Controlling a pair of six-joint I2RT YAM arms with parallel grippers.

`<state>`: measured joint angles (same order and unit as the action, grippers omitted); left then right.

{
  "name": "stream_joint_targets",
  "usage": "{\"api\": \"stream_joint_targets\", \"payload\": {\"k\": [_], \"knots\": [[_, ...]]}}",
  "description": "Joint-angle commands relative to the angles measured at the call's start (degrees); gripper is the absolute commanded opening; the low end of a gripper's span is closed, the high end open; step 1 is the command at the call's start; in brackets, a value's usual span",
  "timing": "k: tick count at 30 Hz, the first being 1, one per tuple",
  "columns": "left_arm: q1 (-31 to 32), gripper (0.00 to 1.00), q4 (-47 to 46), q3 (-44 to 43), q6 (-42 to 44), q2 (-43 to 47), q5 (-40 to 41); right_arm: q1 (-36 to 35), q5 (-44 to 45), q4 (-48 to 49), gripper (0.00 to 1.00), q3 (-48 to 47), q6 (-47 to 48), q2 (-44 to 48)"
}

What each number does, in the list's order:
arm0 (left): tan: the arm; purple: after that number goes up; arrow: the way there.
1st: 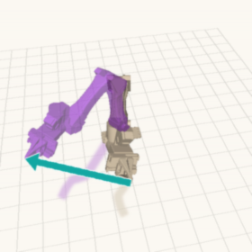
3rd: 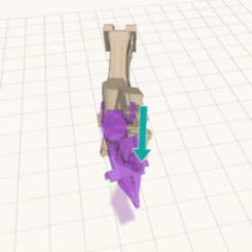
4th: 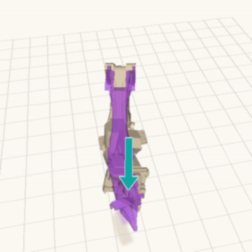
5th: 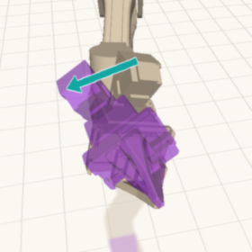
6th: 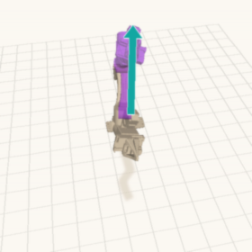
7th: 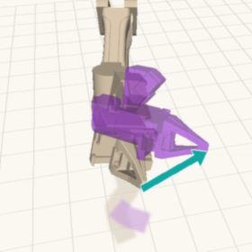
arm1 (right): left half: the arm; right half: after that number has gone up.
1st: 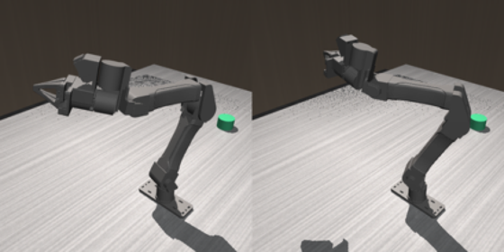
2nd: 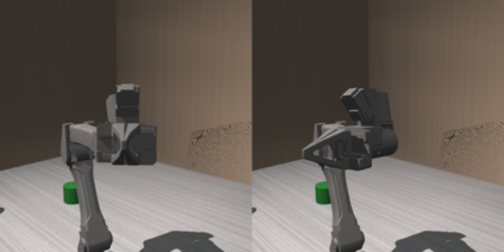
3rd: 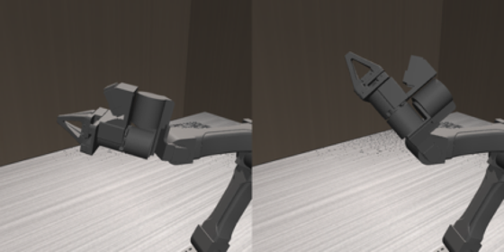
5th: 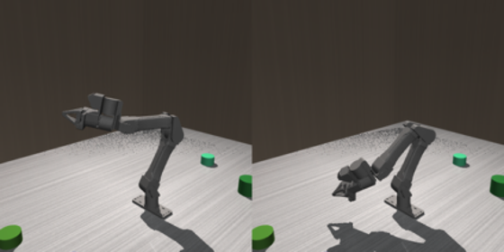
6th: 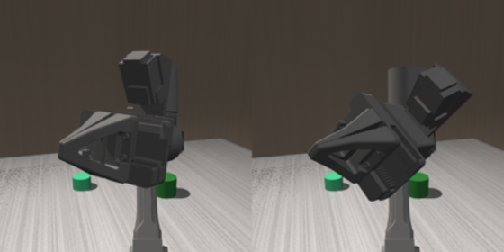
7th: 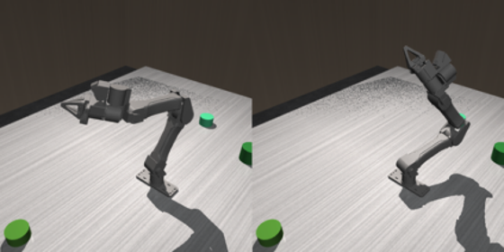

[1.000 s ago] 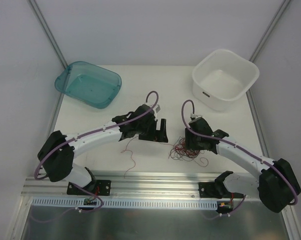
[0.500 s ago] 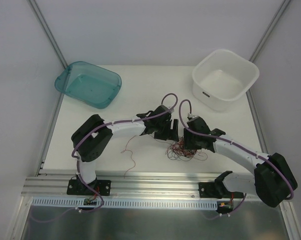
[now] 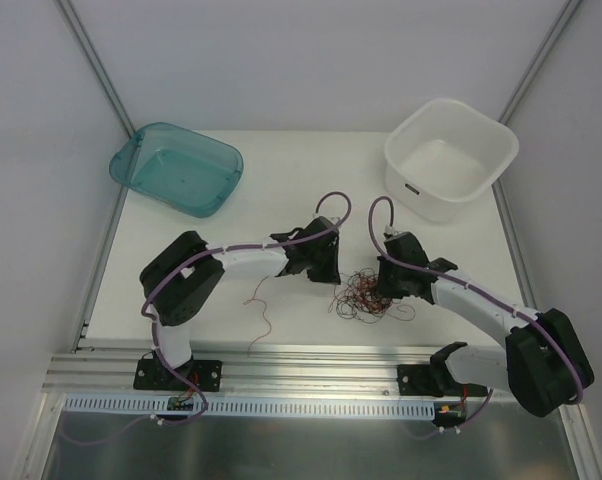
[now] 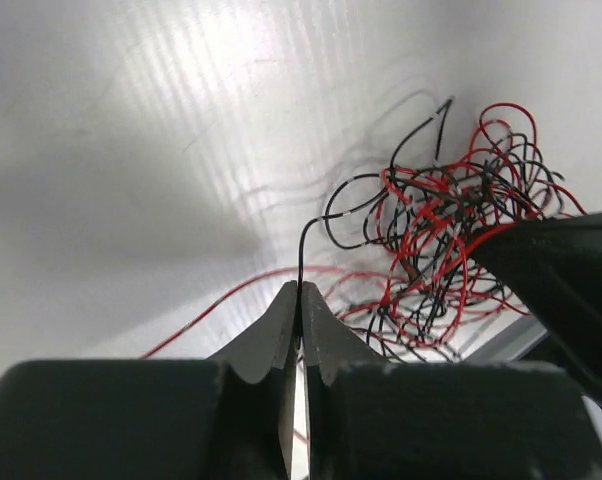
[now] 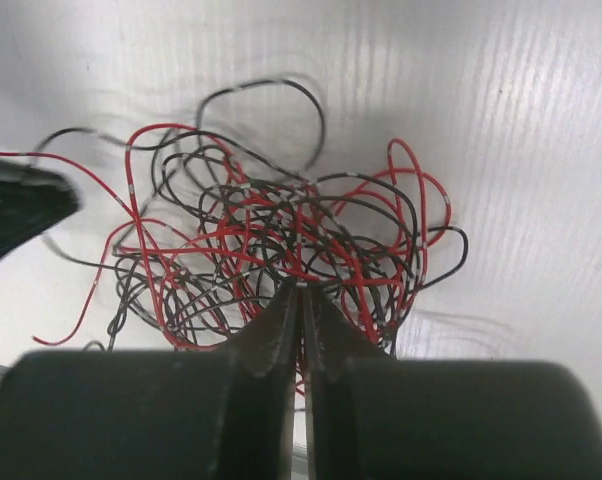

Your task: Untangle the cables

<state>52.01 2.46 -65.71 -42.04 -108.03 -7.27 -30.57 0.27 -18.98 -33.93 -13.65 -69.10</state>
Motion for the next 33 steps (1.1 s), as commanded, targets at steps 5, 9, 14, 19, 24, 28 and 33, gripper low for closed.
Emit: {"api": "stream_joint_targets", "payload": {"k": [5, 9, 14, 19, 24, 28, 33], "knots": [[-5.7, 0.0, -0.7, 11.6, -3.8, 19.2, 9.4, 3.5, -0.7, -2.1, 0.01, 1.5, -0.8, 7.1], [-10.5, 0.0, -0.4, 18.3, -4.8, 30.7, 11.1, 4.2, 2.6, -6.7, 0.01, 0.4, -0.3, 15.3], [-16.4, 0.0, 2.5, 25.8, -4.6, 43.8, 14.0, 5.5, 8.3, -14.6, 0.01, -5.2, 1.7, 24.6], [-23.6, 0.0, 11.4, 25.3, -0.2, 56.9, 17.8, 7.5, 14.0, -21.6, 0.01, -10.8, 3.8, 29.5], [-29.9, 0.0, 23.5, 21.5, 3.4, 63.6, 22.6, 9.1, 16.2, -24.4, 0.01, -15.7, 4.4, 31.5], [-35.6, 0.0, 29.3, 19.3, 7.1, 64.3, 25.6, 10.3, 16.2, -25.8, 0.01, -20.0, 5.4, 31.1], [-42.2, 0.0, 31.8, 20.0, 9.5, 65.3, 24.2, 11.2, 16.3, -26.6, 0.01, -24.6, 7.0, 29.6]]}}
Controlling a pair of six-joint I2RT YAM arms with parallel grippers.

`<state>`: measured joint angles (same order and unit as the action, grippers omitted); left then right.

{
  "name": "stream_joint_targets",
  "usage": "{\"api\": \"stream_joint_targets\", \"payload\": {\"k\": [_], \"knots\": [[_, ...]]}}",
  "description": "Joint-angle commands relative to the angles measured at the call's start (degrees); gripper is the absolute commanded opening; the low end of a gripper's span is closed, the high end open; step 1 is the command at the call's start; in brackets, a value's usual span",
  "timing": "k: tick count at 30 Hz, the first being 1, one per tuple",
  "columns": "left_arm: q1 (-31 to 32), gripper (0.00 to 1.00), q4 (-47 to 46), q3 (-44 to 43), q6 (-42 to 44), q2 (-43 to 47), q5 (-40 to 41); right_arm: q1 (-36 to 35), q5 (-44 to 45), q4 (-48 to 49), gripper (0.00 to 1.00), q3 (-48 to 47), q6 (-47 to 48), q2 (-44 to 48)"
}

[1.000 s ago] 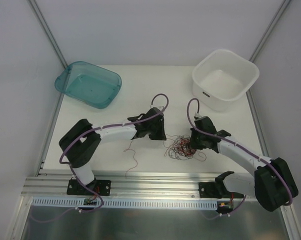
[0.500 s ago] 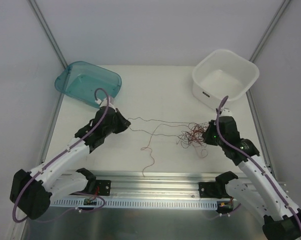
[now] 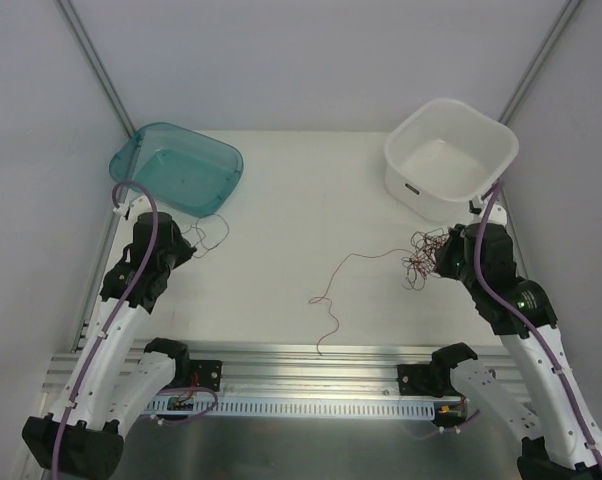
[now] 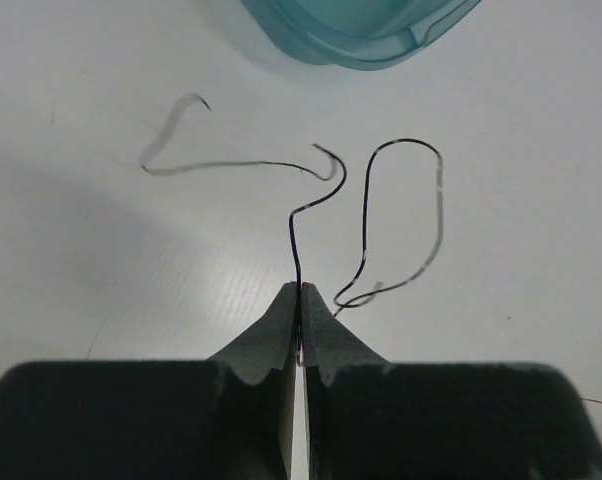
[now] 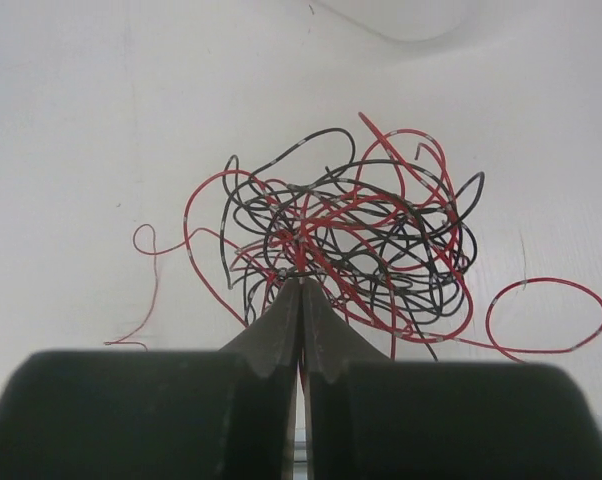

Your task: Untangle the cables

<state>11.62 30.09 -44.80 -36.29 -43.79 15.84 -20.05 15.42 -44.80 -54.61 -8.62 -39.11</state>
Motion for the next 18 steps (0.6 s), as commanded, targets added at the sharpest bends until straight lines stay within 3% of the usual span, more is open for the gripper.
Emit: {"api": "stream_joint_targets", "payload": {"k": [1, 7, 12, 15, 16, 18], "knots": [[-1.8, 0.0, 4.2, -1.0, 3.8, 1.2, -0.1, 0.7, -1.7, -0.5, 0.01, -4.1, 1.9, -1.2], [-1.8, 0.0, 4.2, -2.6, 3.7, 0.5, -9.8, 0.7, -14.5, 7.5, 0.01, 4.3, -1.2, -4.2], [-1.8, 0.0, 4.2, -5.9, 3.6, 0.5, -14.2, 0.6, -19.1, 15.2, 0.07, 14.9, -4.5, -8.9], [-1.8, 0.0, 4.2, -10.7, 3.4, -0.9, -18.1, 0.6, -21.3, 17.9, 0.28, 17.8, -3.9, -13.4], [-1.8, 0.0, 4.2, -11.9, 3.3, -2.0, -19.7, 0.6, -22.4, 18.2, 0.42, 18.0, -3.5, -14.3], [-1.8, 0.0, 4.2, -15.8, 3.5, -3.3, -21.3, 0.5, -23.4, 18.3, 0.57, 17.9, -2.5, -15.3]]}}
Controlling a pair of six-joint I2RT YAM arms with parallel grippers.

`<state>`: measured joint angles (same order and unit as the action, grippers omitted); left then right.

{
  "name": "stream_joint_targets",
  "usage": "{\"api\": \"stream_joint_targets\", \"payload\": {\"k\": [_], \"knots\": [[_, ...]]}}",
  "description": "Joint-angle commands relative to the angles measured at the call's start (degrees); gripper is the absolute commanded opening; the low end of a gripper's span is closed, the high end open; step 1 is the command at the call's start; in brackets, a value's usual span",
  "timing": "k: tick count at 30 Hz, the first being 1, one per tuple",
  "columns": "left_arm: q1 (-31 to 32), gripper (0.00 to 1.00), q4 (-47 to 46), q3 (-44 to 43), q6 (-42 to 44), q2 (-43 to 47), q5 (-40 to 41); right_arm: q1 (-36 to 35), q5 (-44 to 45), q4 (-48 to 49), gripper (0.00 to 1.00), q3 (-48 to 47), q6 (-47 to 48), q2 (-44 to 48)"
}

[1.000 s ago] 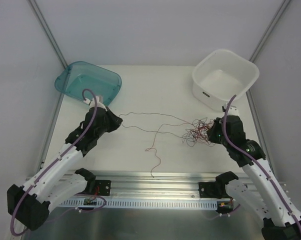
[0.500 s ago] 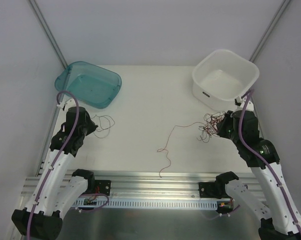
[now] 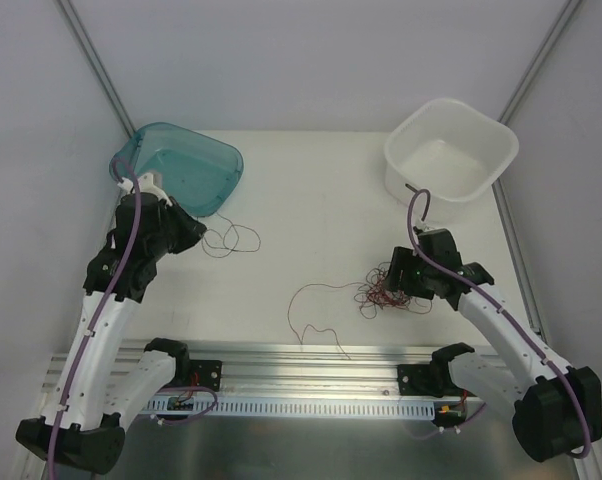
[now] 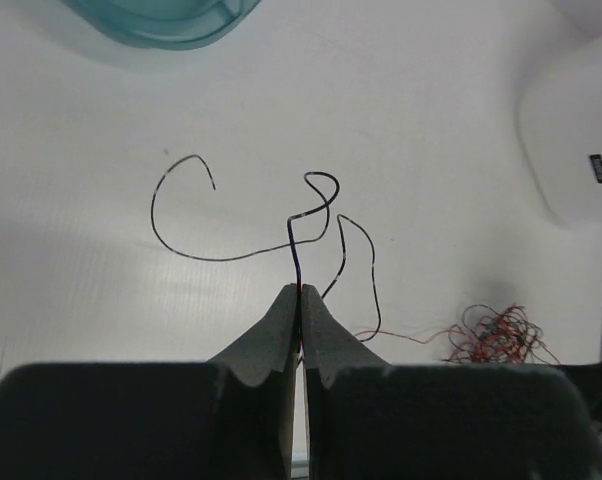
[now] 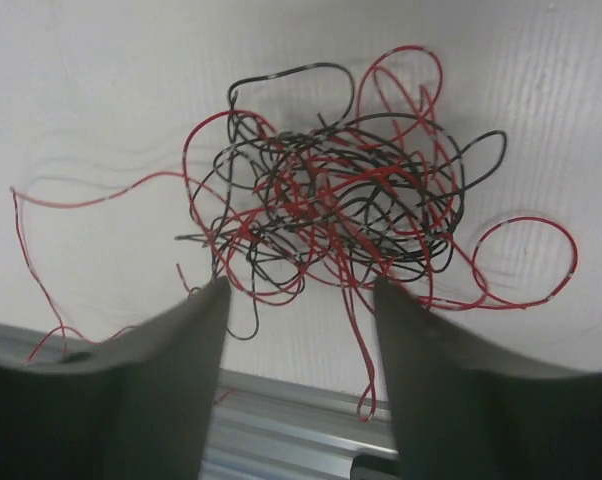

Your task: Untangle the cables

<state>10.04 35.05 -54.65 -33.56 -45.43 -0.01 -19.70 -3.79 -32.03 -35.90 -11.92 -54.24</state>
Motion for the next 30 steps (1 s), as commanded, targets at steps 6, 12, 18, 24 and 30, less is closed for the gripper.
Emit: {"api": "stream_joint_targets", "payload": {"k": [6, 12, 18, 24, 30], "knots": [[-0.2, 0.0, -0.9, -18.5, 1.9, -8.8, -7.7, -0.2, -5.4, 1.7, 0.92, -2.7, 2.9, 4.4], [-0.2, 0.0, -1.0, -32.3, 2.7, -18.9, -0.3, -1.3, -3.2, -3.3, 1.0, -3.7, 2.6, 12.2], [-0.8, 0.0, -4.3, -41.4, 5.7, -29.4, 10.4, -2.0, -2.4, -6.6, 1.0, -3.2, 3.0, 18.5], [-6.5, 0.0, -11.4, -43.2, 5.0, -38.2, 15.6, -2.3, -2.2, -8.5, 1.0, -0.8, 2.8, 23.7], [-10.8, 0.0, -15.7, -44.0, 4.6, -47.9, 16.8, -2.2, -3.5, -8.1, 1.0, 0.0, 2.1, 24.9]]}}
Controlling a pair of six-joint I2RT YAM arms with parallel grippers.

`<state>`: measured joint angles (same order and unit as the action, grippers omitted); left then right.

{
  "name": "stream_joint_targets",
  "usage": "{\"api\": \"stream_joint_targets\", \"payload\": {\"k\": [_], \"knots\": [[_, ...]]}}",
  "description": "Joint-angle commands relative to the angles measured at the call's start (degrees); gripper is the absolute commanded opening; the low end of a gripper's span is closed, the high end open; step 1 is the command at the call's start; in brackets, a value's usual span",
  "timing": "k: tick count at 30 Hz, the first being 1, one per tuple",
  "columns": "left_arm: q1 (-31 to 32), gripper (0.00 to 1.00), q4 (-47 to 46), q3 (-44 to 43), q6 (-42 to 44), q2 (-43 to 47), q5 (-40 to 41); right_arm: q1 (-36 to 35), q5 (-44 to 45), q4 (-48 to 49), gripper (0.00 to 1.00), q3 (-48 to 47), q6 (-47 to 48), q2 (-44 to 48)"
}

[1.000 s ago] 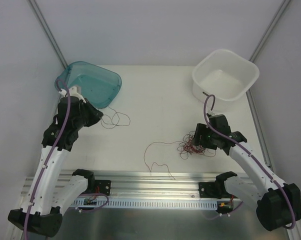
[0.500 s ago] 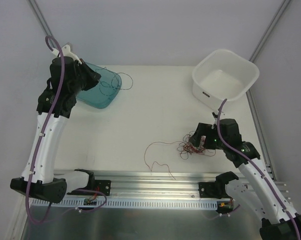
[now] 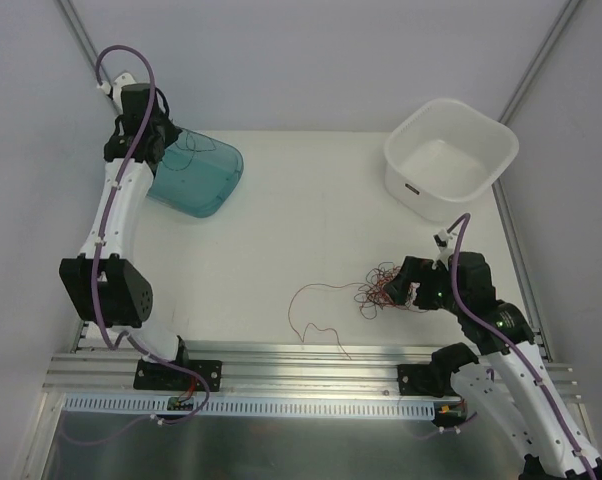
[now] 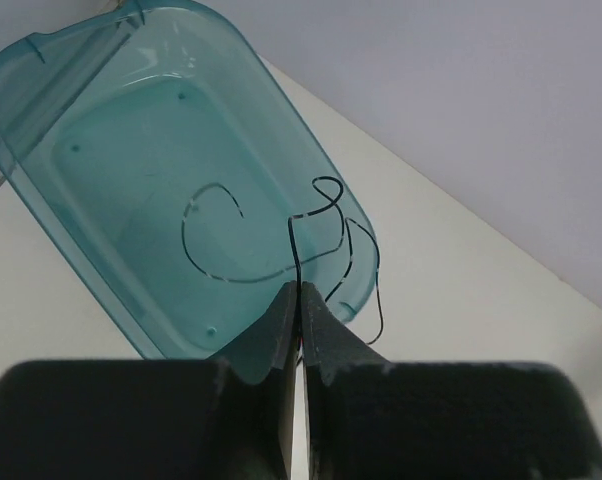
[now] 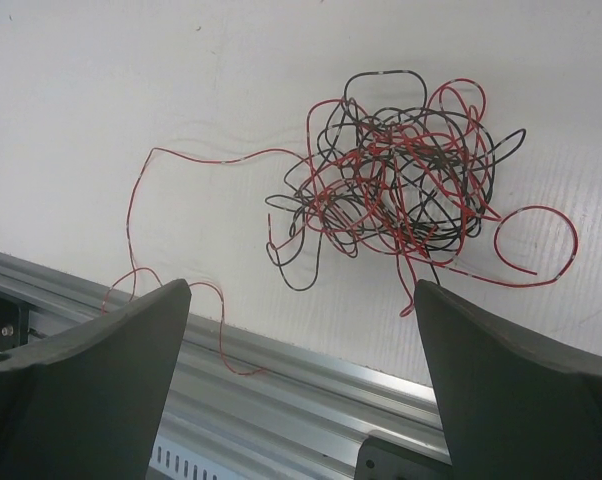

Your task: Untangle the cables

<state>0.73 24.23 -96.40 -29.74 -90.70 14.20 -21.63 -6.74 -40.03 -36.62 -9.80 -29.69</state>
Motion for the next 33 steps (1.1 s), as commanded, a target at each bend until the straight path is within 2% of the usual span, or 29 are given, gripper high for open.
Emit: {"api": "stream_joint_targets", "payload": {"k": [1, 2, 4, 5, 7, 8, 12, 16, 19, 22, 23, 28, 32, 33], "knots": [[-2.1, 0.0, -5.2, -2.3, 0.8, -5.3, 2.1, -0.3, -0.6, 0.0, 1.0, 0.9, 0.1, 0.2], [-2.7, 0.0, -5.6, -2.3, 0.7, -6.7, 1.6, -0.3, -0.4, 0.2, 1.0, 1.4, 0.7, -0.1], [-4.8, 0.09, -5.9, -2.7, 0.3, -10.6, 0.1, -0.3, 0.3, 0.1, 1.0, 1.7, 1.1, -0.5], [-5.5, 0.22, -5.9, -2.7, 0.2, -11.5, -0.7, -0.3, 0.5, 0.0, 1.0, 1.7, 1.4, -0.9], [-6.7, 0.39, -6.0, -2.2, 0.6, -12.2, -3.7, -0.3, 0.6, 0.0, 1.0, 1.7, 1.5, -1.4], [-6.7, 0.54, -6.1, -1.8, 1.3, -11.9, -4.3, -0.3, 0.5, 0.1, 1.0, 1.7, 1.3, -1.7], [-6.8, 0.8, -6.3, 2.9, 3.5, -8.2, -6.6, -0.3, 2.1, 0.7, 1.0, 1.6, 1.3, -3.2], [-6.4, 0.98, -6.2, 9.3, 4.1, 0.0, -15.7, -0.3, 6.4, 0.7, 1.0, 0.7, 1.6, -6.0], [-4.8, 0.99, -6.1, 17.3, 2.9, 7.6, -19.8, 0.0, 8.9, 2.0, 0.98, 0.1, 1.9, -9.0], [-0.4, 0.99, -6.1, 26.5, 3.5, 15.1, -23.0, 0.4, 9.9, 4.7, 0.95, 0.4, 1.0, -12.4], [4.1, 0.99, -5.9, 31.1, 4.1, 16.8, -23.9, 0.5, 9.7, 5.8, 0.94, 0.4, 0.8, -13.5], [13.3, 0.99, -5.6, 44.1, 4.9, 27.4, -29.0, 0.6, 7.3, 12.5, 0.83, 2.1, -0.9, -20.0], [15.6, 0.99, -5.2, 53.3, 5.5, 34.1, -35.8, -0.5, 1.4, 18.9, 0.79, 2.0, 0.7, -29.2], [15.9, 0.99, -5.3, 56.1, 5.7, 35.2, -36.6, -2.7, 0.6, 19.5, 0.78, 0.6, 1.6, -30.8]]}}
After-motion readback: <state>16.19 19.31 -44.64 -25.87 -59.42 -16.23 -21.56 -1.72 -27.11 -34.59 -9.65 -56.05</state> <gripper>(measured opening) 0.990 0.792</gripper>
